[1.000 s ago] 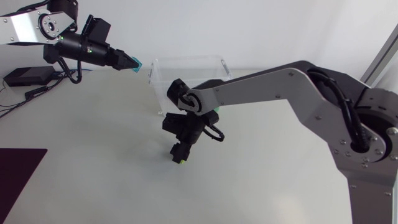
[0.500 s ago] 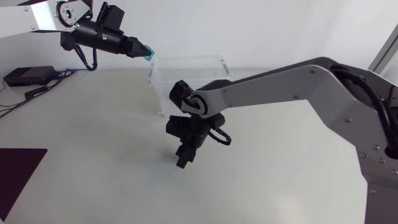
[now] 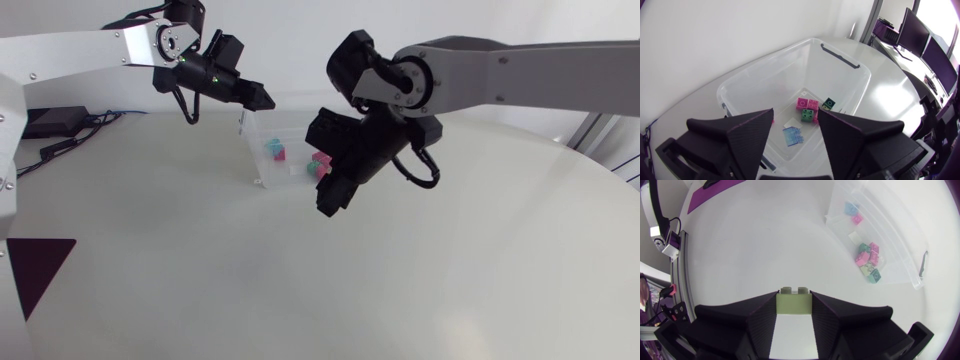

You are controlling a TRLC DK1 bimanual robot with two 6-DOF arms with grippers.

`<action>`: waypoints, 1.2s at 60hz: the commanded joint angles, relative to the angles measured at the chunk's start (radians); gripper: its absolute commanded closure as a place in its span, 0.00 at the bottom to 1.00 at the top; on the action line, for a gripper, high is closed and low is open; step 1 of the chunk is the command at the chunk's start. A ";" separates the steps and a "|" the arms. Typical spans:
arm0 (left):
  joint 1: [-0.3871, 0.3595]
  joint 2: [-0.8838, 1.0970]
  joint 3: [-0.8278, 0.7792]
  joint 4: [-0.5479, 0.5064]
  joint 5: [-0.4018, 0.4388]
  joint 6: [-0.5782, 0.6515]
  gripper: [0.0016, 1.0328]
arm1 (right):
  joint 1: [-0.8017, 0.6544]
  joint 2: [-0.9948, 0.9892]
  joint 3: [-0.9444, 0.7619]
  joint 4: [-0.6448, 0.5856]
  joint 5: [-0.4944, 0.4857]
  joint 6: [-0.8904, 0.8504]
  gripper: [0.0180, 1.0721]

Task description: Place the duplo bricks in the container

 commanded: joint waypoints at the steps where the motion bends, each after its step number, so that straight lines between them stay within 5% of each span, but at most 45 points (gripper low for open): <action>1: -0.008 0.026 0.034 -0.022 -0.007 -0.017 0.04 | -0.045 -0.039 0.026 -0.024 0.002 0.015 0.73; 42: 0.023 -0.442 -0.347 -0.088 -0.139 0.013 0.04 | -0.226 0.133 0.417 0.107 -0.030 0.153 0.72; 72: 0.059 -0.721 -0.602 -0.083 -0.167 0.024 0.04 | -0.224 0.290 0.500 0.254 -0.007 0.242 0.72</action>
